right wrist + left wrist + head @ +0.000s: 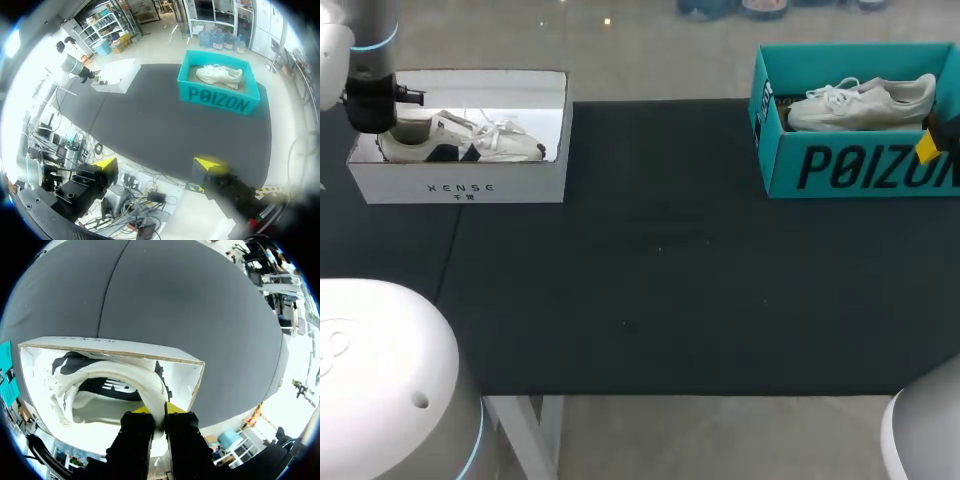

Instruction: Take the shoe out of the shoebox, open the shoe tongue, remove and reinsert the insole, then place the shoe into the shoebox

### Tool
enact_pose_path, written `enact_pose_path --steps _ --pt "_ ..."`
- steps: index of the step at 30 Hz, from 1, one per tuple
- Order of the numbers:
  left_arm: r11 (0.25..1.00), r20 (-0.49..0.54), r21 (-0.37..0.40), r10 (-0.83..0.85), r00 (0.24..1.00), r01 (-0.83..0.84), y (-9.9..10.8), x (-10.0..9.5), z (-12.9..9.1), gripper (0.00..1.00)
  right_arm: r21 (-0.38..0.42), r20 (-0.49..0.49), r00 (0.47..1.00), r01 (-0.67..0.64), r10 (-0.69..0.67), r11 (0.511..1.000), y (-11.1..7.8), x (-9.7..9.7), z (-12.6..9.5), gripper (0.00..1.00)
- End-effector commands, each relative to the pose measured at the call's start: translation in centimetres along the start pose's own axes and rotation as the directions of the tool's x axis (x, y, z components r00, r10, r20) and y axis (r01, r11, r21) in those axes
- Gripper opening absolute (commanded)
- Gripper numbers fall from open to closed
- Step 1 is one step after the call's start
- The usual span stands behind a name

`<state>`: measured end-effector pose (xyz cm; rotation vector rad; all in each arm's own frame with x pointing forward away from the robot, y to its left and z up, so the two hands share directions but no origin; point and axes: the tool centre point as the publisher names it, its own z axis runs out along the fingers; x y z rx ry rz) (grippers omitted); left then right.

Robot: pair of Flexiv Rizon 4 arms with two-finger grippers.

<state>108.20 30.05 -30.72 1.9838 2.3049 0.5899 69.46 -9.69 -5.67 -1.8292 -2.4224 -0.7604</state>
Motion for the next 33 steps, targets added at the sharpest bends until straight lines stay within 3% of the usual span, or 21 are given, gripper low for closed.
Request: enact_pose_path --steps 1,33 --pt "1.000 0.005 0.006 0.004 1.000 -0.004 0.1 0.0 0.7 0.00 0.006 0.000 1.000 -0.001 0.001 1.000 0.3 0.0 0.1 1.00" --pt "0.999 -0.006 0.036 0.006 1.000 -0.006 -1.3 0.2 4.6 0.00 0.006 0.000 1.000 -0.001 0.001 1.000 0.3 0.0 0.1 1.00"
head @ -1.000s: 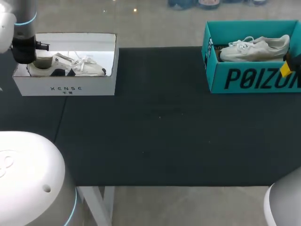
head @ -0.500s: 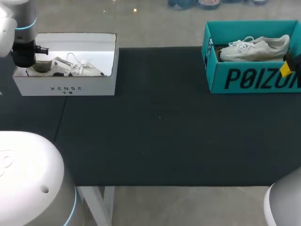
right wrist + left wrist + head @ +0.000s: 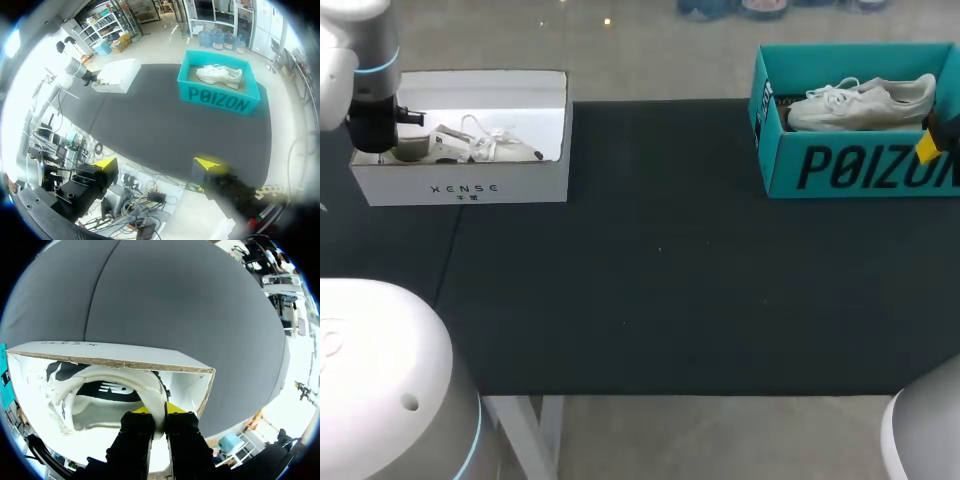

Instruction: Take the shoe out of the shoebox, open the shoe tongue, remove and reinsert the insole, then place the shoe into the shoebox

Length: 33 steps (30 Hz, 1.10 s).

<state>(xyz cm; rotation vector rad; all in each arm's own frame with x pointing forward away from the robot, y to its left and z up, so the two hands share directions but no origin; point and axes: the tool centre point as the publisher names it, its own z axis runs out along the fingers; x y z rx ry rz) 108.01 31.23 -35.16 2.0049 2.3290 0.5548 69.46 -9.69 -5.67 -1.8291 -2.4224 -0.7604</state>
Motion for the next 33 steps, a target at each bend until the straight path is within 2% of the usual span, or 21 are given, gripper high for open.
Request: enact_pose_path --steps 1,2,3,4,10,15,19,24,27,33 --pt "1.000 -0.005 0.001 0.001 1.000 -0.001 0.2 0.0 0.2 0.00 0.006 0.000 1.000 -0.001 0.001 1.000 0.3 0.0 0.1 1.00" --pt "1.000 -0.006 0.002 0.002 1.000 -0.002 0.2 0.0 0.2 0.29 0.006 0.000 1.000 -0.001 0.001 1.000 0.3 0.0 0.1 1.00" --pt "1.000 -0.015 -0.001 0.005 1.000 -0.005 0.2 0.0 0.2 0.94 0.006 0.000 1.000 -0.001 0.001 1.000 0.3 0.0 0.1 1.00" --pt "1.000 -0.022 -0.006 0.003 1.000 -0.003 0.2 0.1 0.1 1.00 0.006 0.000 1.000 -0.001 0.001 1.000 0.3 0.0 0.1 1.00" --pt "0.999 -0.020 -0.041 -0.030 0.999 0.029 0.4 0.8 -1.5 1.00 0.006 0.000 1.000 -0.001 0.001 1.000 0.3 0.0 0.1 1.00" --pt "0.993 0.045 -0.089 -0.076 0.996 0.080 0.6 0.7 -5.5 1.00 0.006 0.000 1.000 -0.001 0.001 1.000 0.3 0.0 0.1 1.00" --pt "0.984 0.107 -0.121 -0.116 0.987 0.129 0.8 -0.1 -9.2 1.00 0.006 0.000 1.000 -0.001 0.001 1.000 0.3 0.0 0.1 1.00" --pt "0.973 0.170 -0.128 -0.167 0.971 0.190 -0.5 -1.9 -13.4 1.00 0.006 0.000 1.000 -0.001 0.001 1.000 0.3 0.0 0.1 1.00" --pt "0.973 0.184 -0.150 -0.149 0.972 0.178 -2.3 -3.6 -15.4 1.00 0.006 0.000 1.000 -0.001 0.001 1.000 0.3 0.0 0.1 1.00" --pt "0.980 0.212 -0.060 -0.173 0.962 0.190 -5.6 -7.0 -18.2 1.00 0.006 0.000 1.000 -0.001 0.001 1.000 0.3 0.0 0.1 1.00"
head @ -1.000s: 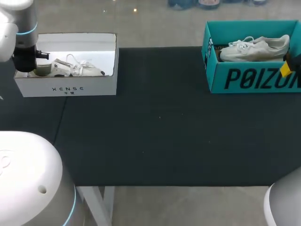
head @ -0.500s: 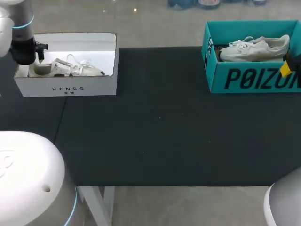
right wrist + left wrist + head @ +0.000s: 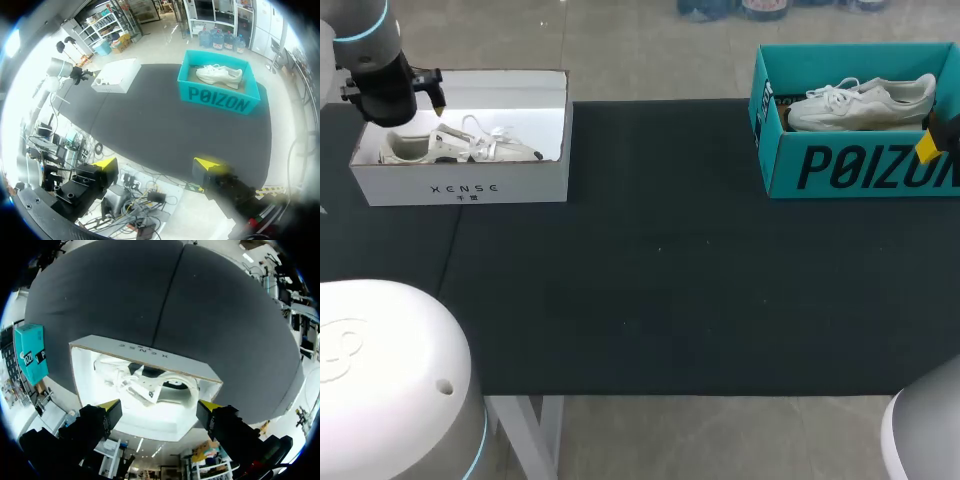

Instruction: Take the shoe out of the shoebox, open the shoe tongue, remove and reinsert the insole, then place the shoe into the shoebox

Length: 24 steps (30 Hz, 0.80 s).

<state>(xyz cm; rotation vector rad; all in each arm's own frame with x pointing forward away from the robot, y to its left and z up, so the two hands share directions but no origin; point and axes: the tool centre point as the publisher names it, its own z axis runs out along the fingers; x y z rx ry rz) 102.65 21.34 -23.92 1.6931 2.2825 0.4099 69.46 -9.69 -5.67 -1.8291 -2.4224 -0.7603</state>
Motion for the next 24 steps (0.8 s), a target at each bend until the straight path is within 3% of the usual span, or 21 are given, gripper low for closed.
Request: enact_pose_path --steps 1,8,11,24 --pt "1.000 -0.008 0.019 0.019 1.000 -0.019 -3.2 -2.0 -4.3 1.00 0.006 0.000 1.000 -0.001 0.001 1.000 0.3 0.0 0.1 1.00" --pt "0.991 0.033 0.086 0.102 0.994 -0.105 -5.2 -5.4 -5.4 1.00 0.006 0.000 1.000 -0.001 0.001 1.000 0.3 0.0 0.1 1.00" --pt "0.988 0.010 0.062 0.139 0.990 -0.139 -6.1 -7.0 -5.9 1.00 0.006 0.000 1.000 -0.001 0.001 1.000 0.3 0.0 0.1 1.00" --pt "0.988 0.010 0.062 0.139 0.990 -0.139 -6.1 -7.0 -5.9 1.00 0.006 0.000 1.000 -0.001 0.001 1.000 0.3 0.0 0.1 1.00"
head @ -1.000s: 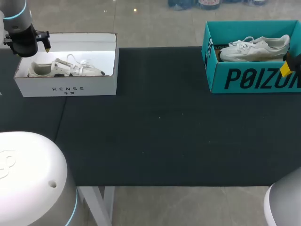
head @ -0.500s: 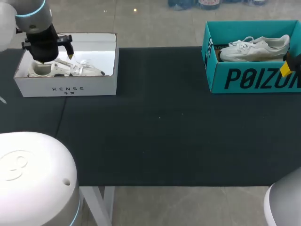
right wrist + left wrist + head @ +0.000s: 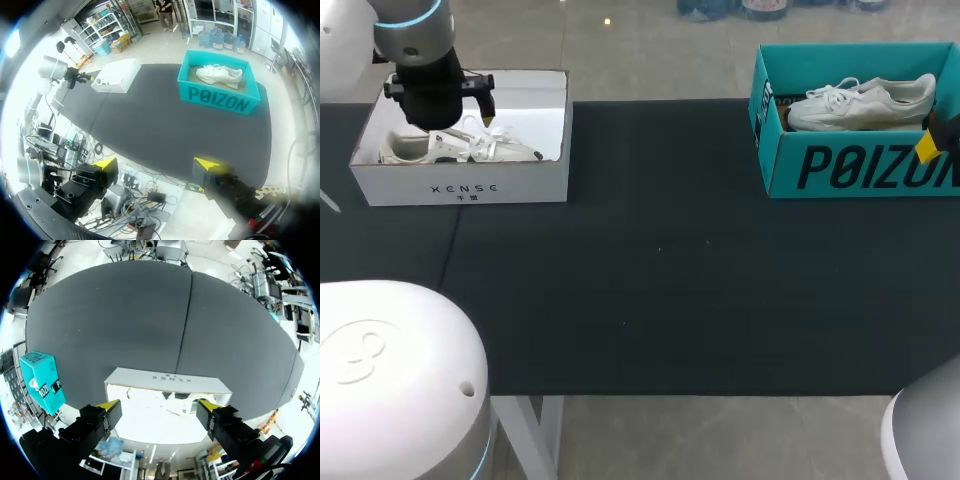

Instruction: Take the shoe out of the shoebox, open the shoe tongue, remove and reinsert the insole, then place the shoe into the shoebox

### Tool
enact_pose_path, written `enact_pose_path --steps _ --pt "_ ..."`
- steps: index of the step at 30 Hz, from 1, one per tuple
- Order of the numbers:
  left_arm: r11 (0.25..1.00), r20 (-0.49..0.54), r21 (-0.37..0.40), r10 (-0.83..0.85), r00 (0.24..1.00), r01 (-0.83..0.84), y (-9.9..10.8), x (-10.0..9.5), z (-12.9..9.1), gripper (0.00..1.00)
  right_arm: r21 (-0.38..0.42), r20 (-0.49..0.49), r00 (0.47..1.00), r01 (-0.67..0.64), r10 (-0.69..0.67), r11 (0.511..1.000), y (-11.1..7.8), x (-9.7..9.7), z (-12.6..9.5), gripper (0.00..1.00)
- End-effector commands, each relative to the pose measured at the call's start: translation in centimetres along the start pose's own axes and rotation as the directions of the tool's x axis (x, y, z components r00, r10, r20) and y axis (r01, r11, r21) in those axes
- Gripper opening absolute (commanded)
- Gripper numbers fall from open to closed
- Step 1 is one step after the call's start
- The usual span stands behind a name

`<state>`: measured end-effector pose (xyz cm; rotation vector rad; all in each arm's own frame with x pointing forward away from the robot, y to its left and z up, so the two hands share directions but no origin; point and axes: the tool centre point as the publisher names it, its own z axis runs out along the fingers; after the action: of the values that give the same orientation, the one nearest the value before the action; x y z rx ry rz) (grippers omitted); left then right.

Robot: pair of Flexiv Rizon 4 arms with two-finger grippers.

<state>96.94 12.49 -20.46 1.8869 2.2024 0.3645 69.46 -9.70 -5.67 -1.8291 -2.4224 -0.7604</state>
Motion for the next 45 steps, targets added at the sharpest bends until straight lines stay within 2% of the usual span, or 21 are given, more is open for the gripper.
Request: enact_pose_path --steps 1,11,13,15,20,26,38,41,45 --pt "1.000 -0.001 0.000 0.001 1.000 -0.001 0.0 0.0 0.0 1.00 0.006 0.000 1.000 -0.001 0.001 1.000 0.3 0.0 0.1 1.00" --pt "1.000 -0.001 0.000 0.001 1.000 -0.001 0.0 0.0 0.0 1.00 0.006 0.000 1.000 -0.001 0.001 1.000 0.3 0.0 0.1 1.00" --pt "1.000 -0.001 0.000 0.001 1.000 -0.001 0.0 0.0 0.0 1.00 0.003 0.003 1.000 -0.021 0.021 1.000 2.3 -0.7 1.4 1.00" --pt "1.000 -0.001 0.000 0.001 1.000 -0.001 0.0 0.0 0.0 1.00 0.025 0.092 0.995 -0.050 0.047 0.998 4.2 -1.5 3.0 1.00" --pt "1.000 -0.001 0.000 0.001 1.000 -0.001 0.0 0.0 0.0 1.00 0.052 0.215 0.975 -0.071 0.058 0.996 8.8 -3.7 5.8 1.00" --pt "1.000 -0.001 0.000 0.001 1.000 -0.001 0.0 0.0 0.0 1.00 0.116 0.287 0.956 -0.093 0.057 0.989 13.6 -8.0 8.9 1.00" --pt "1.000 -0.001 0.000 0.001 1.000 -0.001 0.0 0.0 0.0 1.00 0.232 0.251 0.962 -0.169 0.108 0.958 21.9 -21.9 15.8 1.00" --pt "1.000 -0.001 0.000 0.001 1.000 -0.001 0.0 0.0 0.0 1.00 0.233 0.237 0.963 -0.182 0.126 0.955 23.8 -24.6 16.9 1.00" --pt "1.000 -0.001 0.000 0.001 1.000 -0.001 0.0 0.0 0.0 1.00 0.233 0.255 0.960 -0.179 0.117 0.956 26.4 -27.2 17.8 1.00"
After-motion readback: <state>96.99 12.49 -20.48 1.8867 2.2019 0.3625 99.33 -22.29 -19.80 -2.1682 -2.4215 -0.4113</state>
